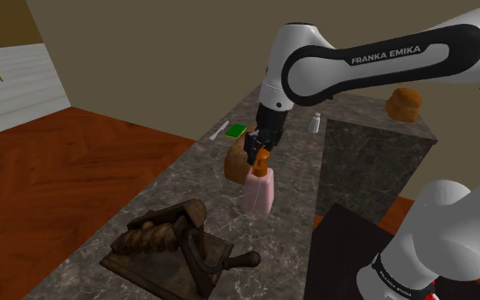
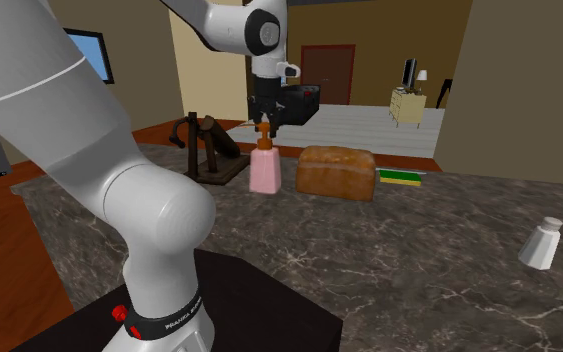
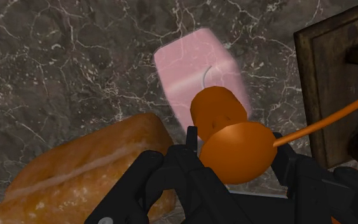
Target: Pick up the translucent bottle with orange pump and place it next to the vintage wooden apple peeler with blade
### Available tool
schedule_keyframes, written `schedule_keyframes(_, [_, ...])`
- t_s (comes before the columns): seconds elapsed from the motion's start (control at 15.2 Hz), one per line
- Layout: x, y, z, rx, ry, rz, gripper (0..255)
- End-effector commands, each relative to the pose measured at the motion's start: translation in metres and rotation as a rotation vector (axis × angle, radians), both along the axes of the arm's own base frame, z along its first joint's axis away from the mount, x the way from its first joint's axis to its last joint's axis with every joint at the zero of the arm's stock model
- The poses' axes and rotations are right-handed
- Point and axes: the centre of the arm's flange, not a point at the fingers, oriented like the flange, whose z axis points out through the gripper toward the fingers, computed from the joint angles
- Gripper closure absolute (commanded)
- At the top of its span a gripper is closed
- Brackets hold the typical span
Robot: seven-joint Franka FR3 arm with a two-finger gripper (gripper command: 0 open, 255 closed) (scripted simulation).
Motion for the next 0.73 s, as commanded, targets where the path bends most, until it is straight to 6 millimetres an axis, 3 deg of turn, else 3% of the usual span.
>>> schedule_keyframes(0.0, [-0.0002,0.0005,-0.013,0.0,-0.001,0.0,255])
schedule_keyframes(0.53, [-0.0002,0.0005,-0.013,0.0,-0.001,0.0,255])
schedule_keyframes(0.59, [-0.0002,0.0006,-0.013,0.0,-0.001,0.0,0])
schedule_keyframes(0.66, [-0.0002,0.0005,-0.013,0.0,-0.001,0.0,0])
